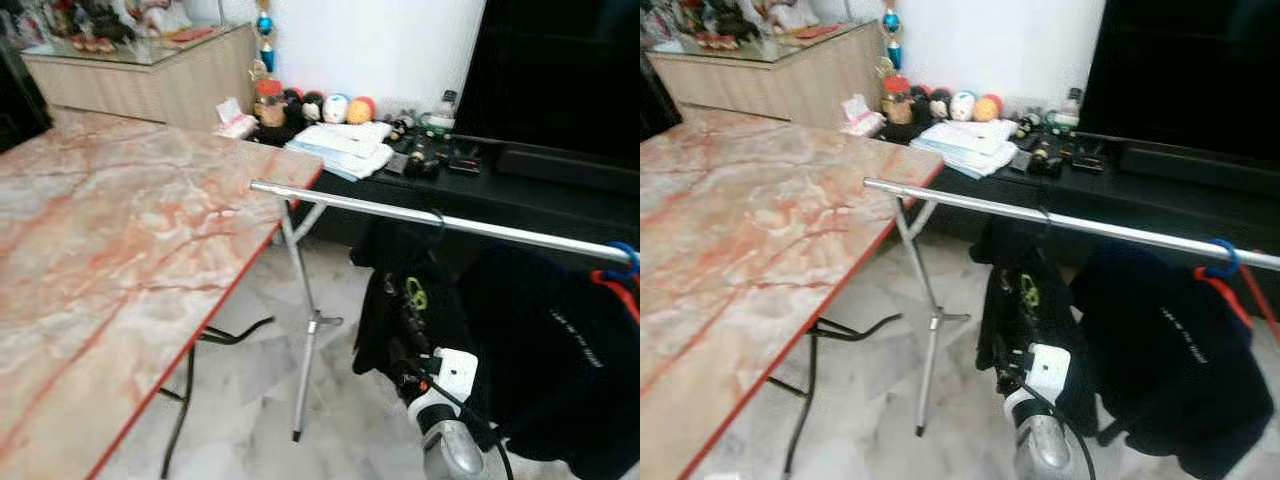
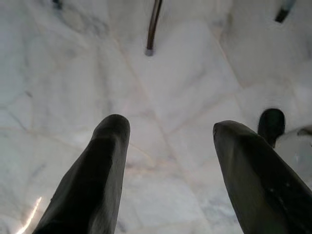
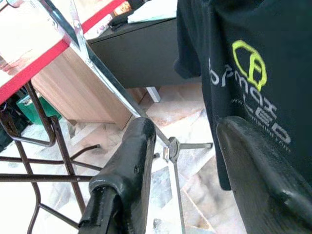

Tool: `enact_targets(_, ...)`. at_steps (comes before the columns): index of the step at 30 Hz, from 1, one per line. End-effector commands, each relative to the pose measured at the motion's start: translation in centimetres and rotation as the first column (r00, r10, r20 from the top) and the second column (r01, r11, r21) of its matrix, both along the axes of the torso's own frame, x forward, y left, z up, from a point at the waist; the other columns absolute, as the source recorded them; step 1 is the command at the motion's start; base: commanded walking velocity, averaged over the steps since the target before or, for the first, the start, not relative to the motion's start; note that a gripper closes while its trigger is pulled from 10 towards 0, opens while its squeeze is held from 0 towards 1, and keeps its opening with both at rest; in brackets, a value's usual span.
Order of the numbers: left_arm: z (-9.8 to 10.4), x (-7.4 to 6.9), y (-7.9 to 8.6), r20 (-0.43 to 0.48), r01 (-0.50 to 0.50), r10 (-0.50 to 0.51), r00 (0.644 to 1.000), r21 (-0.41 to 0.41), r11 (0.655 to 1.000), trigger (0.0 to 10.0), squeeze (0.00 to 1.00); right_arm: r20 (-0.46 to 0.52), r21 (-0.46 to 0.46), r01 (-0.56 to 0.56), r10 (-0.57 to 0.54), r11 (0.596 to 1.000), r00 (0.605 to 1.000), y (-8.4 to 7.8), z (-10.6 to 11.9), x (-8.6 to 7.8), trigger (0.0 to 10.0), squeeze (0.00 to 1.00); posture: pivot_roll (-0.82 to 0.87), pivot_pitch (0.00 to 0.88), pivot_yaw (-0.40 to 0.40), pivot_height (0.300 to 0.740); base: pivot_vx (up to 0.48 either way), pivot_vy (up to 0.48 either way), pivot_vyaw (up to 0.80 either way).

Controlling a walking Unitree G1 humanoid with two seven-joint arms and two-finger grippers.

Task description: Hang hanger

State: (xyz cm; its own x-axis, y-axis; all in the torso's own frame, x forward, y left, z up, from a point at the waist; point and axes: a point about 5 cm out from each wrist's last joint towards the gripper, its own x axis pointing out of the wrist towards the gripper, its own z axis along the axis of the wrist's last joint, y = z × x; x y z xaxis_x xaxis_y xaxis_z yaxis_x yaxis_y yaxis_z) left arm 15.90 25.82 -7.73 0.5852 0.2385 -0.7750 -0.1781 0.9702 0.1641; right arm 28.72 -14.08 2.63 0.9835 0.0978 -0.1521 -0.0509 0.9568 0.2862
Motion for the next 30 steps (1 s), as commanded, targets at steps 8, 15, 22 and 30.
enact_targets(8, -0.7, -0.8, -1.2, -0.022, 0.006, -0.006, 1.0, -0.027, 1.0, 10.0, 0.0, 0.021, -0.031, 0.106, -0.105, 0.994, 0.994, -2.2, 0.9, 0.4, 10.0, 0.0, 0.09, 0.033, 0.077, 0.74, 0.0, 0.0, 0.0)
enact_targets(15, -1.1, -0.8, -2.8, -0.026, 0.012, -0.014, 1.0, -0.05, 0.999, 10.0, 0.0, 0.01, -0.085, 0.059, -0.058, 0.995, 0.998, -2.4, 0.8, 0.3, 10.0, 0.0, 0.06, 0.032, 0.021, 0.74, 0.0, -0.294, 0.0)
enact_targets(22, -1.5, -0.7, -5.3, -0.007, -0.034, 0.034, 0.999, -0.108, 0.994, 10.0, 0.0, 0.009, -0.239, -0.06, 0.064, 0.969, 0.998, -3.7, 1.5, 0.6, 10.0, 0.0, 0.03, 0.033, -0.059, 0.74, 0.0, -0.141, 0.0)
enact_targets(30, -1.8, -1.1, -6.8, -0.002, -0.052, 0.052, 0.999, -0.132, 0.99, 10.0, 0.0, 0.011, -0.246, -0.108, 0.114, 0.963, 0.993, -4.2, 2.5, 2.0, 10.0, 0.0, 0.07, 0.014, -0.077, 0.74, 0.0, 0.0, 0.0)
